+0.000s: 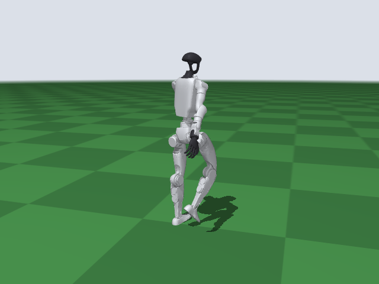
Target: In place motions
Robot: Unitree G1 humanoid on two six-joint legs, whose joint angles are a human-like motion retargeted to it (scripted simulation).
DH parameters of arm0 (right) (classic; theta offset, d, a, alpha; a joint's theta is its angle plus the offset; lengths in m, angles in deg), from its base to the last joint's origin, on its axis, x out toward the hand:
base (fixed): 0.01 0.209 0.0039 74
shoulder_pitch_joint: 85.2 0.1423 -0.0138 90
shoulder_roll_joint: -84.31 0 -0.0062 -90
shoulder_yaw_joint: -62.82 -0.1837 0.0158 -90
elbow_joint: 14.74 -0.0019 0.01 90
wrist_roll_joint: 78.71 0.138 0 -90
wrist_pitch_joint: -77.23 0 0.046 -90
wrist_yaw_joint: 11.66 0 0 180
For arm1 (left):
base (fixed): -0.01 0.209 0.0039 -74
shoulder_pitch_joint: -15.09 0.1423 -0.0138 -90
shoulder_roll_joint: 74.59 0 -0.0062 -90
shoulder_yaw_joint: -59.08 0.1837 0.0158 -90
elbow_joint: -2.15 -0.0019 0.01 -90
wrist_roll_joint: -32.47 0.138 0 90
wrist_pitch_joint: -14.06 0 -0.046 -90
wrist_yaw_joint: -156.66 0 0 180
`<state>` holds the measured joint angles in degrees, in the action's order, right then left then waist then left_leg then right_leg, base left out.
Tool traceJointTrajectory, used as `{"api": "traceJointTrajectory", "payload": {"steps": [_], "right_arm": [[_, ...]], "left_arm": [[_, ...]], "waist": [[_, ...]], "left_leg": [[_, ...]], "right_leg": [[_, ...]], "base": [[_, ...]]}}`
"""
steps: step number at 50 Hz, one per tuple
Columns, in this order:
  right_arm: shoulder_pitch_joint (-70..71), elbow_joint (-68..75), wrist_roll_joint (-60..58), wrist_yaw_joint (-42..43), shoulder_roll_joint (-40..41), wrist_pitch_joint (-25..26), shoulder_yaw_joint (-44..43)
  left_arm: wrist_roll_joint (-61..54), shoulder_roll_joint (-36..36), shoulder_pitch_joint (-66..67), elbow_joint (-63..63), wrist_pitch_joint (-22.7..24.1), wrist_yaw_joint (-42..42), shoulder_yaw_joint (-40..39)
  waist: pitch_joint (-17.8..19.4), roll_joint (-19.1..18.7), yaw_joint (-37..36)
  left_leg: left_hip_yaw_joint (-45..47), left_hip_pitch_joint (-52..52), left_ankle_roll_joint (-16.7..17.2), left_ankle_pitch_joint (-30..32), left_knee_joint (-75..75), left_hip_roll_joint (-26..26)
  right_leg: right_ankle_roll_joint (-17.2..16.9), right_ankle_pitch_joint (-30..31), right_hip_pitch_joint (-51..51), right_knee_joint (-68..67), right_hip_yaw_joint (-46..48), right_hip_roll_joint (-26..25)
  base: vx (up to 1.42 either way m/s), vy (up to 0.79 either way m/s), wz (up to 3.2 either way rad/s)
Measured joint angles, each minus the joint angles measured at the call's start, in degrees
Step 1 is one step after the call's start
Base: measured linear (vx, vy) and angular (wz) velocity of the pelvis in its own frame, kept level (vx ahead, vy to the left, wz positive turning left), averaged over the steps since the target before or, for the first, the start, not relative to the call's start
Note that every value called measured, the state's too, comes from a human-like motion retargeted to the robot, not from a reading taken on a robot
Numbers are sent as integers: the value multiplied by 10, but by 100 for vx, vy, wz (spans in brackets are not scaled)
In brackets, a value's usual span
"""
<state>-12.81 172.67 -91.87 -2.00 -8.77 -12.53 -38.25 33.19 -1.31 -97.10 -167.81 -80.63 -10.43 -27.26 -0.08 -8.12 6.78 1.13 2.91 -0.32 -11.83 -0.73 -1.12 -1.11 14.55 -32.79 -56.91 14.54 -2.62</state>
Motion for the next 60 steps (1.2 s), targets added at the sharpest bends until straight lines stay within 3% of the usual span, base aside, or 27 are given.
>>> {"api": "traceJointTrajectory", "payload": {"steps": [5, 7, 8, 10, 12, 13, 15, 17, 20, 25, 30, 32, 33, 35, 37, 39, 40, 41, 45, 49, 53, 55, 57, 58, 60], "right_arm": [[88, 0, -5, -70, 47, 32, 78], [150, -1, -25, -126, 73, 23, 119], [183, -4, -39, -154, 88, 18, 141], [228, -70, -70, -211, 121, 18, 185], [278, -162, -89, -276, 139, 1, 223], [303, -210, -95, -305, 141, -16, 239], [357, -293, -120, -355, 135, -58, 251], [390, -355, -160, -367, 130, -103, 238], [410, -414, -184, -307, 123, -153, 250], [364, -400, -163, -206, 130, -181, 251], [235, -277, -211, -242, 131, -109, 194], [191, -202, -231, -252, 121, -70, 165], [175, -167, -242, -251, 114, -54, 151], [139, -72, -275, -235, 87, 0, 107], [131, -13, -269, -202, 55, 54, 80], [114, 0, -221, -156, 20, 100, 57], [96, 0, -187, -130, 4, 115, 45], [75, 0, -144, -117, -9, 119, 39], [31, 0, 5, -112, -28, 143, 14], [7, 0, 53, -57, -5, 79, -2], [46, 0, 35, -77, 18, 57, 73], [97, 0, 10, -114, 37, 45, 123], [166, 0, -18, -156, 66, 20, 170], [197, 0, -29, -174, 79, 4, 184], [280, -14, -47, -224, 113, -32, 215]], "left_arm": [[-1, -12, 129, -77, -26, -29, -46], [1, -11, 193, -114, -48, -17, -86], [1, -7, 227, -130, -58, -10, -107], [-10, 6, 281, -165, -68, -7, -145], [-39, 23, 322, -174, -82, -21, -170], [-55, 32, 344, -174, -87, -33, -184], [-94, 45, 378, -174, -96, -57, -210], [-127, 52, 401, -174, -108, -71, -221], [-130, 50, 408, -174, -102, -79, -267], [-145, 42, 370, -174, -83, -66, -255], [-122, 37, 287, -174, -84, -52, -146], [-96, 27, 240, -174, -74, -44, -100], [-84, 21, 221, -174, -66, -40, -82], [-50, -1, 175, -144, -56, -23, -33], [-30, -13, 116, -101, -51, -8, -10], [-18, -20, 55, -44, -39, -14, -6], [-20, -21, 29, -16, -29, -20, 3], [-21, -11, 5, 7, -24, -9, 12], [22, 13, -62, 54, -24, 6, -9], [-28, -17, -21, 67, -7, -44, 30], [2, -9, 82, 36, -4, -18, 48], [13, -9, 147, -4, -27, -46, 19], [10, -4, 208, -56, -34, -54, -40], [5, -1, 231, -81, -36, -52, -71], [-21, 14, 264, -138, -47, -46, -159]], "waist": [[-12, 27, -24], [-18, 44, -14], [-18, 56, -20], [-6, 91, -58], [10, 116, -117], [15, 123, -126], [35, 134, -161], [48, 152, -199], [48, 165, -207], [25, 145, -173], [-18, 134, -130], [-22, 125, -115], [-23, 121, -109], [-36, 85, -66], [-29, 44, -44], [0, 20, -17], [10, 9, 15], [17, -3, 36], [47, -6, 62], [23, 1, -4], [-14, 19, -31], [-23, 32, -30], [-13, 54, -45], [-11, 68, -57], [-11, 94, -100]], "left_leg": [[34, -35, -27, -31, 12, 35], [41, -23, -50, -44, 58, 57], [53, -11, -62, -45, 95, 68], [114, 41, -80, 1, 228, 78], [152, 170, -52, 94, 421, 23], [134, 235, -55, 132, 488, 20], [93, 328, -54, 115, 586, 52], [135, 376, -64, 67, 655, 23], [166, 417, -91, 25, 708, 4], [135, 378, -85, 38, 678, 46], [77, 195, -79, 63, 432, 119], [41, 78, -71, 9, 252, 135], [56, 32, -83, -30, 195, 133], [45, -40, -82, -48, 55, 113], [12, -29, -48, -39, 10, 71], [24, -17, -25, -37, -5, 43], [-2, -12, -23, -30, -12, 42], [4, -6, -20, -29, -9, 30], [-13, 4, -27, -27, 10, 21], [8, -1, -28, -30, 11, 17], [44, -13, -35, -55, 19, 36], [54, -8, -52, -68, 53, 56], [87, 10, -69, -59, 133, 71], [128, 27, -80, -39, 189, 71], [185, 158, -79, 55, 421, 13]], "right_leg": [[-27, 16, 187, 254, -45, -30], [-34, -66, 261, 372, -28, -13], [-21, -120, 296, 418, 23, 11], [21, -158, 336, 495, 85, 50], [15, -144, 324, 526, 7, 54], [13, -135, 316, 537, -9, 53], [12, -111, 314, 559, -15, 61], [16, -111, 322, 563, 21, 80], [24, -112, 302, 547, -16, 94], [21, -119, 319, 551, 22, 82], [9, -147, 334, 534, 72, 71], [7, -152, 339, 513, 84, 58], [8, -149, 339, 500, 90, 53], [8, -94, 316, 440, 137, 31], [1, 26, 235, 311, 155, 32], [-10, 86, 124, 178, 80, 14], [-18, 97, 70, 126, 27, -11], [-15, 66, 38, 79, 28, -7], [36, 19, -11, -20, 36, 34], [23, 31, 38, 24, -3, 14], [3, 33, 158, 187, -19, 6], [-20, -9, 239, 320, -24, 8], [-5, -144, 317, 427, 28, 30], [7, -169, 343, 468, 96, 58], [6, -151, 350, 544, 101, 76]], "base": [[23, -5, -51], [25, -8, 11], [21, -5, -44], [13, -13, -114], [-13, -25, -100], [-22, -28, -28], [-22, -24, -42], [-10, -12, -58], [4, 0, 7], [5, -2, 66], [18, 0, 86], [5, 1, 50], [3, 6, 49], [-7, 14, 62], [-47, 22, -29], [-58, 19, -13], [-39, 20, 89], [-27, 16, 88], [-17, -3, 2], [12, -12, -74], [29, -9, -48], [26, -5, -21], [20, -27, -49], [10, -22, -74], [-8, -17, -119]]}}
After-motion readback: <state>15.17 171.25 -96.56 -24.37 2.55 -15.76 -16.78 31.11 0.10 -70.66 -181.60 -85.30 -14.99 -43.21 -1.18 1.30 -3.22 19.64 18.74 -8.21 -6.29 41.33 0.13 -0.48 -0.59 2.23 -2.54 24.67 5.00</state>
